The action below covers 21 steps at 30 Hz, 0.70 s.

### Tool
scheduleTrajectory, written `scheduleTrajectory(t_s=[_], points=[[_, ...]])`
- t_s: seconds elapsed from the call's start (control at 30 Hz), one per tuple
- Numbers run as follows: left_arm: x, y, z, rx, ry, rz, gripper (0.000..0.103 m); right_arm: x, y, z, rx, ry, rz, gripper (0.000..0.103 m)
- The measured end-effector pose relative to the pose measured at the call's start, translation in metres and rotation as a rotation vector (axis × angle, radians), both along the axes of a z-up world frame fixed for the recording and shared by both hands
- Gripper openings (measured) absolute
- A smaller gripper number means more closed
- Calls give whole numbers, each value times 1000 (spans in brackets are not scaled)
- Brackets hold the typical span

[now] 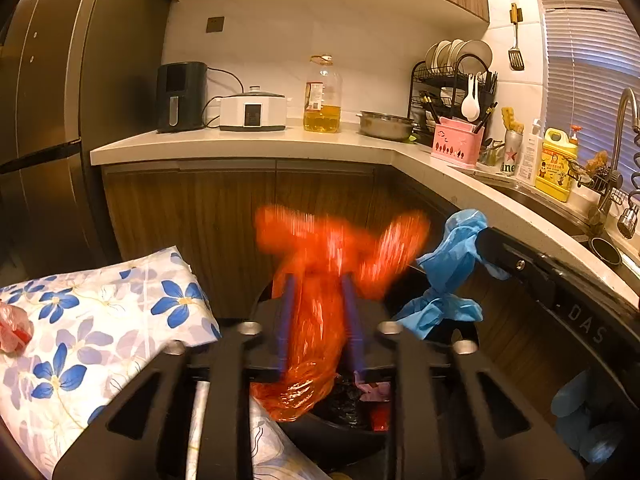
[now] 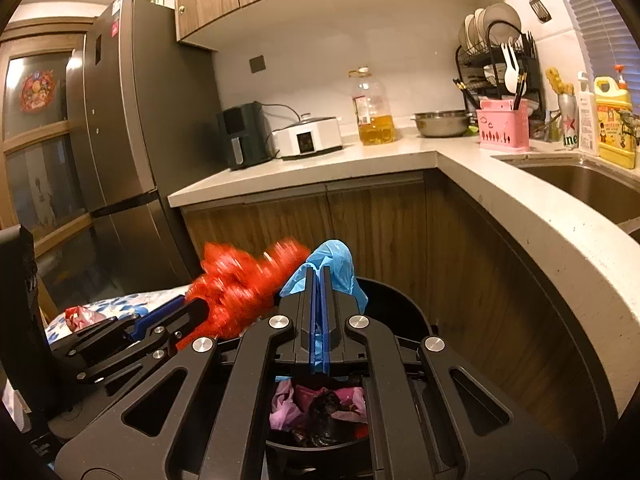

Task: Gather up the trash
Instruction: 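Open both tools to drop the wrapper and glove into the bin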

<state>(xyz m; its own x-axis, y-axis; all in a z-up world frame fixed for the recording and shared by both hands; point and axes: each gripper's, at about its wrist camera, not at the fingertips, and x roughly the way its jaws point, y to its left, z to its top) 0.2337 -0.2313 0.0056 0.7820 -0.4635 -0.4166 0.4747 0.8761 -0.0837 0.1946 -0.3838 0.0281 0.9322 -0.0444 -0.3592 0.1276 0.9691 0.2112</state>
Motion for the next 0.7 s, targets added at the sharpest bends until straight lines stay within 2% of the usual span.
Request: scheduleTrajectory(t_s=[0.17, 0.23, 0.27, 0.33, 0.37, 0.47, 0.53, 0.57, 0.63, 0.7], points=[[1, 2, -1, -3, -1, 3, 46, 3, -5, -6, 23, 21, -14, 7], [2, 7, -1, -18, 7, 9, 50, 3, -7, -7, 31, 25, -18, 26], [3, 9, -1, -24, 11, 13, 51, 3, -7, -8, 33, 23, -20, 29], [2, 12, -1, -28, 9, 31, 62, 3, -8, -8, 32, 25, -23, 34], [1, 16, -1, -33, 6, 42, 65, 2, -8, -9, 32, 26, -28, 36], [0, 22, -3, -22, 9, 78, 73, -2, -7, -10, 29, 23, -47, 48], [-2, 29, -4, -23, 8, 104, 83, -5, -6, -10, 16, 24, -60, 56], [-3, 32, -4, -28, 7, 116, 85, -6, -5, -11, 11, 26, -65, 59], [-5, 40, -5, -29, 2, 132, 88, -9, -2, -11, 4, 25, -76, 72], [-8, 44, -6, -6, -3, 150, 93, -13, 1, -12, -2, 24, -82, 79]])
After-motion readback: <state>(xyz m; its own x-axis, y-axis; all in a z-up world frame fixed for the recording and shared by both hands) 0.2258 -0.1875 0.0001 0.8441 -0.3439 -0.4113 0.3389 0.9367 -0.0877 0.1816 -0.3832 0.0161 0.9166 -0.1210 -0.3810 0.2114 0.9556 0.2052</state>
